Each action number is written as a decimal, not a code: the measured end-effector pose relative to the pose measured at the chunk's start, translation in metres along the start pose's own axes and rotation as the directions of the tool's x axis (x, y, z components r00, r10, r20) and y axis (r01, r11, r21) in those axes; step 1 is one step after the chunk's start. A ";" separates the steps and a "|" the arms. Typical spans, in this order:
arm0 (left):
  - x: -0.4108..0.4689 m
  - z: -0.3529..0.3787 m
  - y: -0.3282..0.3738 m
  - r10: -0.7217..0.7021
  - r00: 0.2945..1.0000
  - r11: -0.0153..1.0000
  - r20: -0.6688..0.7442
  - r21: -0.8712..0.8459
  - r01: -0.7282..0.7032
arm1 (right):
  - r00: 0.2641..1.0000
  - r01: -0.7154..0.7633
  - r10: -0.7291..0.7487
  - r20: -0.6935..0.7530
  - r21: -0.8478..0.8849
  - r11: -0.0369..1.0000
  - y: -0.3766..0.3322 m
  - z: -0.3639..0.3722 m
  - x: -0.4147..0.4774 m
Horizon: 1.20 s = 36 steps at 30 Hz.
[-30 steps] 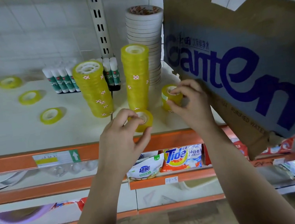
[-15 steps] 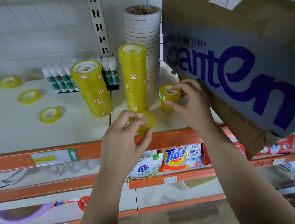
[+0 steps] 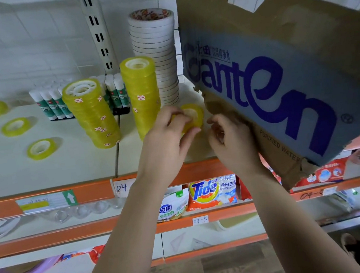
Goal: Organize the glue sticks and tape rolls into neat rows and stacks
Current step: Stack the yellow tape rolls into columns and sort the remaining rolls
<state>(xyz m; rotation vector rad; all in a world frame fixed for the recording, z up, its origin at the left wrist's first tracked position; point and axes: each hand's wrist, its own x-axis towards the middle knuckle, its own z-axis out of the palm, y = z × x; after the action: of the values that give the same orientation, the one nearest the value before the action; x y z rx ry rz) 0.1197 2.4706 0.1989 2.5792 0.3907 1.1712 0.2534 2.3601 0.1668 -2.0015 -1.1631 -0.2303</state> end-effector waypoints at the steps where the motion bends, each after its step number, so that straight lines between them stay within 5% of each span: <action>1: 0.005 0.004 0.000 0.006 1.000 1.000 0.003 -0.010 -0.005 | 1.000 -0.009 0.009 0.002 -0.003 1.000 0.000 0.000 -0.001; 23: 0.025 0.036 -0.011 -0.229 0.963 0.973 0.145 0.026 0.228 | 0.998 -0.052 0.054 -0.025 0.071 0.996 0.005 0.002 -0.003; 36: 0.022 0.041 -0.013 -0.200 0.970 0.979 0.135 -0.012 0.203 | 1.000 0.027 -0.028 -0.008 -0.003 1.000 0.001 -0.002 -0.004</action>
<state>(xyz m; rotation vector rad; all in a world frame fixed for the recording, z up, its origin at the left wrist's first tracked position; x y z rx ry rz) 0.1636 2.4847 0.1832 2.5077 0.5876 0.9232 0.2528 2.3559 0.1656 -1.9862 -1.1864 -0.2539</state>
